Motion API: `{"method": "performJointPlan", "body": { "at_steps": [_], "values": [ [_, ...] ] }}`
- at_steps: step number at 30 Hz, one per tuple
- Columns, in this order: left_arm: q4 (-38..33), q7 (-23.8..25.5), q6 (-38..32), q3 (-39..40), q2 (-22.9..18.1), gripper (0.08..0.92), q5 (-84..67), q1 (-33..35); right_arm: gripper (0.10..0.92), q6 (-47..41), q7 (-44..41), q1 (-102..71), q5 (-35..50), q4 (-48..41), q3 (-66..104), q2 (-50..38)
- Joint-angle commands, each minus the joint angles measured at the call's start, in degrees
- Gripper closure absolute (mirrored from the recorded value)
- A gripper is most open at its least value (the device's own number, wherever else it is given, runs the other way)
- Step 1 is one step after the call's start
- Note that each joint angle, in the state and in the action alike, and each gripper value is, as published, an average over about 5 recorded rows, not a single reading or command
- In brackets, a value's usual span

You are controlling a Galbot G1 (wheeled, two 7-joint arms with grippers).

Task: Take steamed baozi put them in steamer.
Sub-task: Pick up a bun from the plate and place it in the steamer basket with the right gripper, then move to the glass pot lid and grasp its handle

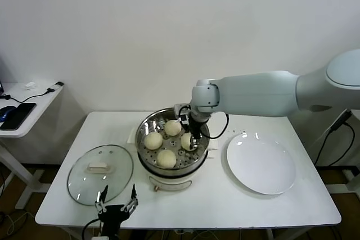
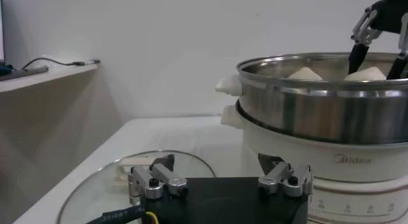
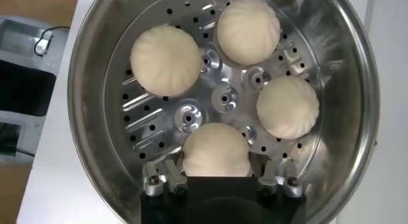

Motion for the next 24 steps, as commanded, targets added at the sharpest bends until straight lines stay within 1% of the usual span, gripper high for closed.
{"method": "performJointPlan", "body": {
  "at_steps": [1, 4, 8, 10, 12, 14, 17, 20, 24],
  "values": [
    [-0.4, 0.0, 0.0, 0.0, 0.1, 0.177, -0.2, 0.4, 0.255, 1.0, -0.7, -0.7, -0.2, 0.1, 1.0, -0.3],
    [-0.9, 0.0, 0.2, 0.0, 0.2, 0.177, -0.3, 0.7, 0.212, 2.3, -1.4, -0.2, -0.2, 0.3, 3.3, -2.1],
    [-1.9, -0.2, 0.4, 0.0, 0.1, 0.177, -1.1, 1.1, 0.203, 3.4, -1.4, 0.6, 0.2, 0.4, 9.2, -6.3],
    [-2.3, -0.3, 0.1, -0.1, 0.2, 0.177, -2.1, 1.3, 0.203, 3.3, 0.9, 0.1, 1.6, 0.7, 13.6, -9.3],
    [-2.5, -0.4, -0.4, -0.2, 0.3, 0.177, -3.2, 1.3, 0.203, 3.1, 5.1, -1.6, 2.9, 1.0, 18.8, -12.4],
    [-2.6, -0.5, -0.9, -0.4, 0.4, 0.177, -3.6, 1.1, 0.202, 3.6, 11.3, -4.8, 2.9, 0.8, 25.6, -15.2],
    [-2.8, -0.5, -0.9, -0.7, 0.5, 0.177, -3.5, 0.7, 0.203, 5.4, 20.2, -10.3, 0.2, 0.0, 34.9, -18.4],
    [-2.9, -0.4, 0.0, -1.1, 0.7, 0.177, -4.1, 0.0, 0.203, 6.2, 26.2, -14.7, -2.0, 0.7, 41.1, -22.1],
    [-2.3, -0.3, 0.8, -2.1, 1.0, 0.177, -5.1, -2.1, 0.202, 4.2, 34.5, -23.9, -4.2, 3.8, 51.4, -27.8]
  ]
}}
